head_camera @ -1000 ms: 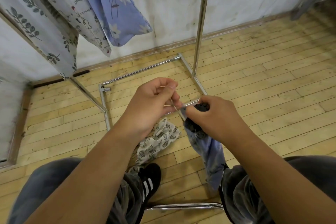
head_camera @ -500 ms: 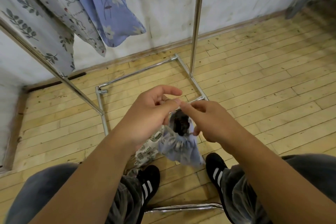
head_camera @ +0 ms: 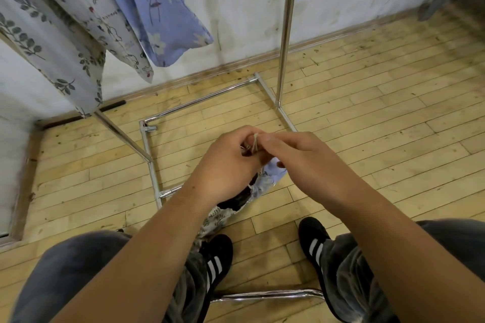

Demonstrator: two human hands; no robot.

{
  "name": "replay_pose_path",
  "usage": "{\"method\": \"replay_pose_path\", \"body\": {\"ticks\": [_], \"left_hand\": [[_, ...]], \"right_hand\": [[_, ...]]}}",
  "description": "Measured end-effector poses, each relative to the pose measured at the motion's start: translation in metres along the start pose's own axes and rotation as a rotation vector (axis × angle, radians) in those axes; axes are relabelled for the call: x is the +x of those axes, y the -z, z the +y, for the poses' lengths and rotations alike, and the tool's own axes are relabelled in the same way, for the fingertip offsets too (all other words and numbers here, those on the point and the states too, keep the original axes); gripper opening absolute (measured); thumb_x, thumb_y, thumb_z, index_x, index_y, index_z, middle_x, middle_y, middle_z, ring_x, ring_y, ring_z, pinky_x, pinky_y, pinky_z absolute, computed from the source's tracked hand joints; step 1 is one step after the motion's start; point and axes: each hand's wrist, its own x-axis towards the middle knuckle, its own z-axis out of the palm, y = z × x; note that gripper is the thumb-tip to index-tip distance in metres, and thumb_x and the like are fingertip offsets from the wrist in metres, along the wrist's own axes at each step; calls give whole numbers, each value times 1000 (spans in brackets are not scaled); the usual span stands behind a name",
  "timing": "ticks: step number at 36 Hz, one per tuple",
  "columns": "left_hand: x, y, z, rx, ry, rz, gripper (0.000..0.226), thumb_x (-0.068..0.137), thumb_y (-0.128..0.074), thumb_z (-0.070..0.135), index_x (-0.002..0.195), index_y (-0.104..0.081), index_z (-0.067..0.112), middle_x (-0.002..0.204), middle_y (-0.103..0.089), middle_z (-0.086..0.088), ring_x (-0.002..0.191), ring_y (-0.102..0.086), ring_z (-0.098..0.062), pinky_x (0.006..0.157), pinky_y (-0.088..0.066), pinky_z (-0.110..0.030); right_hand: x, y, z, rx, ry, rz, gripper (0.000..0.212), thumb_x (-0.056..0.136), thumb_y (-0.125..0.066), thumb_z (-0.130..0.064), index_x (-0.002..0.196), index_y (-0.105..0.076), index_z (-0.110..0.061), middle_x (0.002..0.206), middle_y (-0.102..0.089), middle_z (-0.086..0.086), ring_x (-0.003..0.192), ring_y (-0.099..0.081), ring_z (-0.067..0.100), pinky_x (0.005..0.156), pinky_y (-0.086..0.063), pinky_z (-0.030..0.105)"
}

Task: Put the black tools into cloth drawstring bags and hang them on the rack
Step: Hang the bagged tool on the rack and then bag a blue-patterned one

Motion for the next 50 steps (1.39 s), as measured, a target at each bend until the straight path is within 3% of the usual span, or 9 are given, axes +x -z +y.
{"method": "replay_pose_path", "body": {"ticks": [4, 7, 15, 21, 31, 35, 41, 47, 50], "left_hand": [[0, 2, 4, -28, -6, 16, 25, 96, -66, 14, 105, -75, 35, 87, -77, 14, 75, -69, -4, 65, -51, -22], [0, 3, 7, -80, -17, 4, 27, 97, -65, 12, 110, -75, 33, 97, -79, 11, 92, -74, -9, 84, -58, -31], [-1, 8, 8, -186, 31, 86, 23, 100, -65, 19, 108, -75, 38, 95, -77, 11, 94, -74, -4, 95, -56, -32], [-4, 18, 12, -468, 60, -36, 30, 101, -51, 4, 101, -76, 20, 75, -55, -4, 65, -61, -13, 94, -58, -49], [-22, 25, 43, -866, -67, -208, 26, 86, -53, 3, 95, -74, 15, 76, -46, -5, 61, -50, -15, 58, -53, -29], [-29, 28, 53, -872, -93, -201, 25, 86, -54, 5, 96, -74, 16, 77, -46, -6, 61, -51, -15, 55, -51, -26], [-46, 44, 73, -920, -122, -75, 24, 79, -56, 5, 91, -72, 18, 75, -44, -6, 53, -42, -13, 42, -34, -21], [-76, 57, 104, -765, -187, -195, 23, 81, -57, 11, 90, -73, 24, 70, -36, -7, 51, -30, -12, 40, -25, -21], [-82, 68, 113, -509, -197, -195, 19, 84, -62, 17, 94, -73, 29, 67, -39, -2, 55, -31, -14, 48, -29, -25]], "right_hand": [[0, 3, 4, -79, 85, 82, 28, 98, -56, -18, 102, -81, -30, 72, -72, 5, 50, -57, 11, 51, -41, 12], [1, 3, 5, -104, 101, 213, 36, 92, -59, -10, 104, -82, -35, 55, -65, -12, 35, -43, 5, 39, -30, 9], [2, -1, 9, -202, 173, 469, 28, 86, -69, -7, 101, -61, -31, 99, -64, -13, 73, -67, 3, 59, -48, 10], [10, 8, 34, -542, 28, -109, 96, 77, -85, -31, 154, -27, -40, 155, -43, -10, 139, -45, 12, 109, -41, 28], [17, -43, 37, 69, 156, -141, 83, 73, -92, -35, 134, -39, -21, 129, -63, 7, 124, -63, 12, 105, -53, 41], [13, -57, 29, -67, 227, -87, 62, 78, -87, -23, 130, -53, -15, 105, -64, -20, 103, -61, -14, 83, -46, 5], [16, -71, 27, -218, 180, 30, 48, 82, -79, -28, 117, -47, -28, 94, -71, -4, 86, -70, 12, 73, -58, 34], [3, -83, 38, -412, 222, 202, 16, 88, -64, -39, 95, -55, -29, 65, -55, -22, 64, -55, -7, 55, -31, 10], [-11, -78, 30, -250, 169, 213, 44, 91, -70, -47, 128, -51, -33, 90, -64, -29, 81, -59, -11, 66, -39, 3]]}}
